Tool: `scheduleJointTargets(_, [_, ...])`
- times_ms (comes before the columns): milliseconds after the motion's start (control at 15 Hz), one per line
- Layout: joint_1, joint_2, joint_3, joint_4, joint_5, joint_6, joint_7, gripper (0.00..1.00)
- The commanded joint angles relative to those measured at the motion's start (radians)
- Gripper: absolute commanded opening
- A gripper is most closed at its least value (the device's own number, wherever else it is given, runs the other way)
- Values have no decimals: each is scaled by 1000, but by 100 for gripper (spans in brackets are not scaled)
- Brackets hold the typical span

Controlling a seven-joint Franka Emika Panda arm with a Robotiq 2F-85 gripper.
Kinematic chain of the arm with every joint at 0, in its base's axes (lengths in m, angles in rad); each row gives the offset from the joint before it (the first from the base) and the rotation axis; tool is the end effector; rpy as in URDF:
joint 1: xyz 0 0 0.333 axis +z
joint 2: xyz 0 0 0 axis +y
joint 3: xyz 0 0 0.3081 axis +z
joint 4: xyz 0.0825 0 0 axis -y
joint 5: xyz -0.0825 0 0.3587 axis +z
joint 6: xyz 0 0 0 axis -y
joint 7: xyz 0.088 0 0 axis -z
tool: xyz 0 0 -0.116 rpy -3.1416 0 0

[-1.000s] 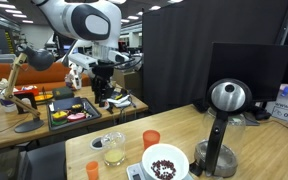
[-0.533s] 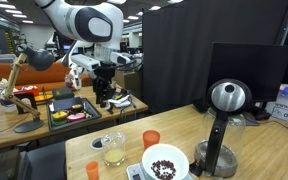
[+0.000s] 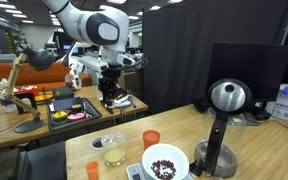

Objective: Move the salt cellar to the left

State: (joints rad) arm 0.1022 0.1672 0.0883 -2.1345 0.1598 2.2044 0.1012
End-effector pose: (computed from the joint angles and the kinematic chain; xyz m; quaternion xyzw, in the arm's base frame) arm 0.5207 0.1066 0.3219 -0.9964 0.0061 0.0580 0.0615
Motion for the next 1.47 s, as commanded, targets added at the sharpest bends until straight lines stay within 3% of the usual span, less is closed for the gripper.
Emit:
scheduleJointTargets(0, [7, 117, -1, 126, -42, -54, 23, 8])
scheduleJointTargets(400, [34, 269, -17, 231, -116, -89, 78, 8])
scheduleJointTargets(1400, [-10, 431, 6, 316, 14, -272, 7, 8])
